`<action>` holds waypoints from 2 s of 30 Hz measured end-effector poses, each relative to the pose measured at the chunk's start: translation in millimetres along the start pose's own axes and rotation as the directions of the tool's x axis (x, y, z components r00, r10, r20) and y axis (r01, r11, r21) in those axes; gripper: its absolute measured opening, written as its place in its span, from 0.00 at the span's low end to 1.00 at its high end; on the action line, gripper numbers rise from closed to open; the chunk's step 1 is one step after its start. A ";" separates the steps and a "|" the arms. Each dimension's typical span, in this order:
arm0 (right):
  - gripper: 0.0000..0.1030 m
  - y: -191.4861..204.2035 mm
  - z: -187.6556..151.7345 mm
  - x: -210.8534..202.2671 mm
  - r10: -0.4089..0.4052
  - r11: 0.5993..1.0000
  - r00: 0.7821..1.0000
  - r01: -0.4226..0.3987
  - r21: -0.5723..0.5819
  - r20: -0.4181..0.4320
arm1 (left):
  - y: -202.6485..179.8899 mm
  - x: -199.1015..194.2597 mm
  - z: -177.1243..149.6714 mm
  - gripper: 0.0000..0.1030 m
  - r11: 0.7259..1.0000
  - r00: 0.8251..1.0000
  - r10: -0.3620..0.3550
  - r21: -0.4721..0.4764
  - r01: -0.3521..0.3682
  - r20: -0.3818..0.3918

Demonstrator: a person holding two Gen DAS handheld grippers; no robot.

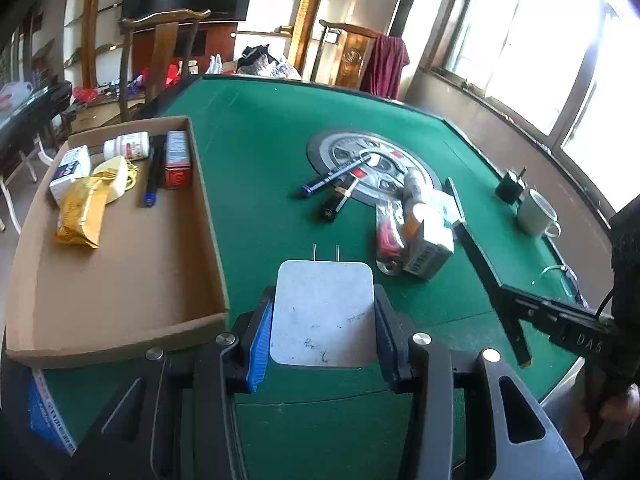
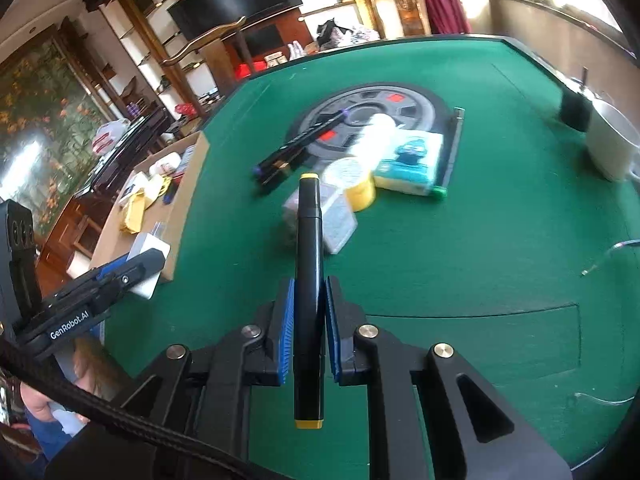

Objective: Organize objects
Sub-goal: 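Place charger and black marker into the cardboard tray and open both grippers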

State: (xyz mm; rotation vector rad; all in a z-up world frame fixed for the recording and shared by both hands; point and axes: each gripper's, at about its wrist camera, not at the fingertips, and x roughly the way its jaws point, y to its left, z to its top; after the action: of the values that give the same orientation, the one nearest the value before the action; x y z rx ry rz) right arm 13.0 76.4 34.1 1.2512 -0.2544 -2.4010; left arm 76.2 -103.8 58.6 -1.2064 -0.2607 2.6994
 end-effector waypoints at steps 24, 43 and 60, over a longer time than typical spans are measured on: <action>0.12 135.1 37.1 47.1 0.132 0.976 0.986 -0.148 -0.162 -0.106 | 123.3 -54.5 11.5 0.38 0.980 0.989 0.092 -0.187 -0.069 0.119; 0.12 199.7 53.1 149.5 0.153 0.972 0.954 -0.192 -0.136 -0.258 | 218.6 -15.0 30.8 0.38 0.949 0.983 0.182 -0.260 -0.176 -0.001; 0.12 213.6 67.6 202.5 0.118 0.985 0.954 -0.147 -0.086 -0.275 | 237.5 13.7 48.6 0.38 0.956 0.979 0.194 -0.214 -0.203 -0.062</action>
State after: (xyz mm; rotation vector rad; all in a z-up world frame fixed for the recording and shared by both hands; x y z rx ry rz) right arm -85.2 -206.9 -2.4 1.4438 -0.1232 -2.0741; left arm 10.4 -335.3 26.4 -1.4167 -0.4667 2.8742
